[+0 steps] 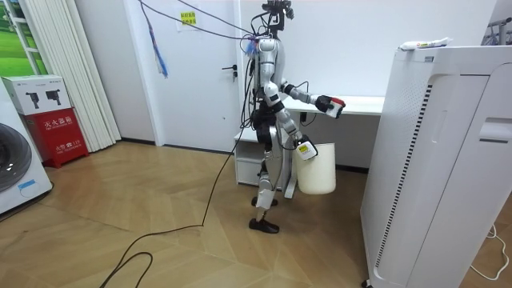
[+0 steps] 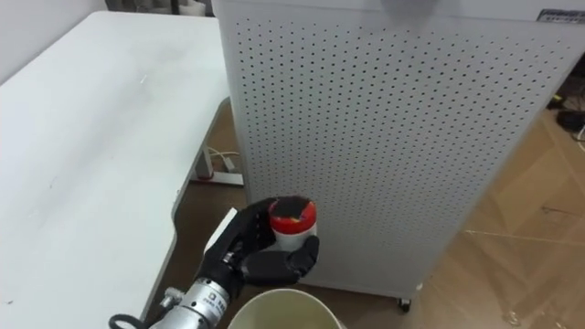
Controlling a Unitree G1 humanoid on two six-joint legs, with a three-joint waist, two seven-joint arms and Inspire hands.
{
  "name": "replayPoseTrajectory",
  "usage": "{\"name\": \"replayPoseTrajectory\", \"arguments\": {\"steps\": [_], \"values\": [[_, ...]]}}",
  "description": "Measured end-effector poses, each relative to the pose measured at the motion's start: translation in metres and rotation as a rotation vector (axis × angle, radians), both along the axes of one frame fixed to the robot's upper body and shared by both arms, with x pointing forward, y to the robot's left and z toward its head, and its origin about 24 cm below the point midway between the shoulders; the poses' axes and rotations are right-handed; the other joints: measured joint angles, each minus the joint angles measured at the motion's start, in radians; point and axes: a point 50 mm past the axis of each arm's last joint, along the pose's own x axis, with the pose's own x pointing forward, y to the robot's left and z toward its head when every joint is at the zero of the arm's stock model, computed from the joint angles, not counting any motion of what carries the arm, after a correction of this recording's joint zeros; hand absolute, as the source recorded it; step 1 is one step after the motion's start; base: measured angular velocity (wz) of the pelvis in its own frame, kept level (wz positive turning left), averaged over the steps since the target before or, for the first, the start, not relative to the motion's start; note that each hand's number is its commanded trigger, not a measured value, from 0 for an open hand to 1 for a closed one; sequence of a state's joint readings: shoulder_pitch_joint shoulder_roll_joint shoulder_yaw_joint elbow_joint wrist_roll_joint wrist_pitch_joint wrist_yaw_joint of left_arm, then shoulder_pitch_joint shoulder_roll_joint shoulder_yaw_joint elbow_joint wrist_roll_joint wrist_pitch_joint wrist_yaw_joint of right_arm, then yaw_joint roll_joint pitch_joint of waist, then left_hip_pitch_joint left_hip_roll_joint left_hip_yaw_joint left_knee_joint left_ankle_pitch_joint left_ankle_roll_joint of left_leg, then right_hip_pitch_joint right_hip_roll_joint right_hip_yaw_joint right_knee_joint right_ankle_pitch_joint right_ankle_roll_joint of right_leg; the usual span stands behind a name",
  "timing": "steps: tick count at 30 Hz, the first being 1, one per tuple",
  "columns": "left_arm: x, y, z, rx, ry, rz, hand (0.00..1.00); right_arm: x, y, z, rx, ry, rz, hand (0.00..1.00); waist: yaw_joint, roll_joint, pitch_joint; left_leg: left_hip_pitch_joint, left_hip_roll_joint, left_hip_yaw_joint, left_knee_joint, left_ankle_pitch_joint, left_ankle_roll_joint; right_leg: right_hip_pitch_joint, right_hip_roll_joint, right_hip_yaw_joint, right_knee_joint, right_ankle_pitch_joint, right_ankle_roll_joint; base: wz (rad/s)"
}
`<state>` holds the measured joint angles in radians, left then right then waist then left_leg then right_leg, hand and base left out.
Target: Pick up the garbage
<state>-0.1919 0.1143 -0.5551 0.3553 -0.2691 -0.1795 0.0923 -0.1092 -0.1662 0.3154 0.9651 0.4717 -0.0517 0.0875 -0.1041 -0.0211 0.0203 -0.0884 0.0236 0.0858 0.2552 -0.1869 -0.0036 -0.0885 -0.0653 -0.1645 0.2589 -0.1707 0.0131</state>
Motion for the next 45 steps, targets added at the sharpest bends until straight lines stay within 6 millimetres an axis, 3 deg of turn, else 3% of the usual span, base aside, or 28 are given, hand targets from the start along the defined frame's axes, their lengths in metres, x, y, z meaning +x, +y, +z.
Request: {"name": "replayPoseTrajectory", "arguments": {"steps": [15, 16, 17, 18, 19, 32, 45], "values": [[-0.013, 0.003, -0.014, 0.041, 0.055, -0.118, 1.0, 0.004, -0.009, 0.004, -0.005, -0.024, -0.056, 1.0, 0.002, 0.03, -0.0011, -0.004, -0.001, 0.002, -0.003, 0.0, 0.0, -0.004, 0.0, 0.0, -0.005, 0.0, 0.0, 0.0], [-0.014, 0.003, -0.015, 0.054, 0.053, -0.122, 0.89, 0.005, -0.01, 0.004, -0.005, -0.026, -0.064, 1.0, 0.001, 0.032, -0.0017, -0.004, -0.001, 0.002, -0.005, 0.0, 0.0, -0.004, -0.001, 0.0, -0.007, 0.0, 0.0, 0.0], [-0.015, 0.004, -0.016, 0.055, 0.056, -0.124, 0.69, 0.005, -0.01, 0.004, -0.005, -0.027, -0.067, 1.0, 0.001, 0.033, -0.0019, -0.004, -0.001, 0.003, -0.005, 0.0, 0.0, -0.004, -0.001, 0.0, -0.007, 0.0, 0.0, 0.0], [-0.016, 0.004, -0.017, 0.056, 0.061, -0.124, 0.1, 0.005, -0.011, 0.005, -0.007, -0.03, -0.067, 1.0, 0.0, 0.033, -0.002, -0.004, 0.0, 0.003, -0.007, 0.0, 0.0, -0.004, 0.0, 0.0, -0.008, 0.0, 0.0, 0.0], [-0.017, 0.004, -0.018, 0.056, 0.066, -0.125, 0.0, 0.006, -0.012, 0.006, -0.01, -0.034, -0.066, 1.0, 0.0, 0.033, -0.002, -0.004, 0.0, 0.003, -0.008, 0.0, 0.0, -0.004, 0.0, 0.0, -0.008, 0.0, 0.0, 0.0], [-0.025, 0.014, -0.028, 0.115, 0.095, -0.141, 0.0, 0.008, -0.017, 0.008, -0.025, -0.045, -0.069, 1.0, -0.004, 0.033, -0.0021, 0.011, 0.0, 0.01, -0.02, 0.002, 0.003, 0.004, 0.001, -0.001, -0.005, 0.0, 0.0, 0.0], [-0.024, 0.005, -0.015, 0.138, 0.015, -0.187, 0.0, 0.004, -0.017, 0.006, -0.04, -0.034, -0.083, 1.0, -0.017, 0.031, -0.0012, 0.012, 0.0, 0.015, -0.021, 0.003, 0.004, 0.002, -0.001, 0.001, -0.005, 0.0, 0.0, 0.0]]}}
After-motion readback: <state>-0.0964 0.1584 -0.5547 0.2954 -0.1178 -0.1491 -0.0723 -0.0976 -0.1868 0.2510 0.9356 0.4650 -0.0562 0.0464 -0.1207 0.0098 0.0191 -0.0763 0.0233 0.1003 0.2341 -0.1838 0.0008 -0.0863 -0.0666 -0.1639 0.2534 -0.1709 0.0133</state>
